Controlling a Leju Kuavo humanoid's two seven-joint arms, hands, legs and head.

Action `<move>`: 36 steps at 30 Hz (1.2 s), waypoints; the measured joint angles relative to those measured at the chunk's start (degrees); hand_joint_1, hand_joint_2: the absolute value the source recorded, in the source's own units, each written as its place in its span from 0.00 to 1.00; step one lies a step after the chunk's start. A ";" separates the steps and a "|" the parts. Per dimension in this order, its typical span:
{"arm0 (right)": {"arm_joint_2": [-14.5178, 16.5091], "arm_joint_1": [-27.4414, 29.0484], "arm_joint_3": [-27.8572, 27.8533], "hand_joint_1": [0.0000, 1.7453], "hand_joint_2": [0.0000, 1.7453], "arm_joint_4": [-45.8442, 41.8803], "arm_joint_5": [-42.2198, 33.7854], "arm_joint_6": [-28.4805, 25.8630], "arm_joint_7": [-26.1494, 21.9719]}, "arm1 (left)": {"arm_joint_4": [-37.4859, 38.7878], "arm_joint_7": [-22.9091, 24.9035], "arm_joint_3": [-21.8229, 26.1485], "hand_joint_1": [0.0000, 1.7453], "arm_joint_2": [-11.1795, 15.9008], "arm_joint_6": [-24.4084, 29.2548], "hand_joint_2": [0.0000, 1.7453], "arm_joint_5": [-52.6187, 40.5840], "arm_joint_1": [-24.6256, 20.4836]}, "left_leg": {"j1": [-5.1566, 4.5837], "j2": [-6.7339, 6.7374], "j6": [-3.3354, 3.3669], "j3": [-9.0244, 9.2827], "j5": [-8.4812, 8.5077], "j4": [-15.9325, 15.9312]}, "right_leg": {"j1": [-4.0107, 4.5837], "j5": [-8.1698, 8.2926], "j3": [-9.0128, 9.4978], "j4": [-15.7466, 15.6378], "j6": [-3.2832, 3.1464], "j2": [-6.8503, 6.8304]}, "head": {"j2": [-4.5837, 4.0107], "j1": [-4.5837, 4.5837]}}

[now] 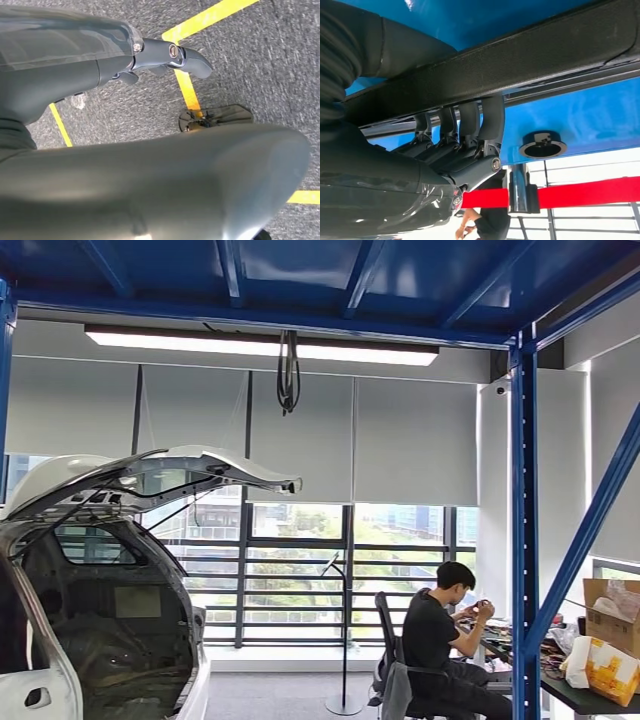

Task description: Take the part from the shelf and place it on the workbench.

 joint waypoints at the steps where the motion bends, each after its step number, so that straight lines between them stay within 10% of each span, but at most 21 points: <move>1: -0.14 0.02 0.02 1.00 1.00 -0.03 -0.25 -0.11 -0.06 | 0.00 -0.23 -0.13 0.00 0.00 -0.01 1.00 -0.04 0.00 | 0.00 0.00 0.00 0.00 0.00 0.00 | 0.00 0.00 0.00 0.00 0.00 0.01 | 0.00 0.00; 13: -1.56 3.85 0.60 1.00 1.00 -12.70 -10.87 2.79 -5.00 | 0.00 -0.69 -0.40 0.00 0.01 0.49 1.00 2.81 0.21 | 0.00 0.00 0.00 -0.05 0.00 0.00 | 0.00 0.00 -0.07 0.01 0.00 0.05 | 0.00 0.00; 24: -6.69 15.21 1.18 1.00 1.00 -51.34 -57.76 17.38 -12.68 | 0.00 -3.49 3.40 0.00 0.38 -1.74 1.00 9.11 1.30 | -0.02 -0.01 0.01 -0.16 -0.02 0.00 | -0.02 -0.05 -0.17 -0.01 -0.05 -0.02 | -0.01 0.00; 36: -12.47 25.91 0.01 1.00 1.00 -73.03 -75.42 26.72 -16.71 | 0.00 3.25 6.05 0.00 2.26 2.82 1.00 10.02 2.09 | 0.00 0.00 0.00 -0.12 -0.02 0.00 | 0.00 -0.05 -0.16 0.00 -0.06 -0.01 | 0.00 0.00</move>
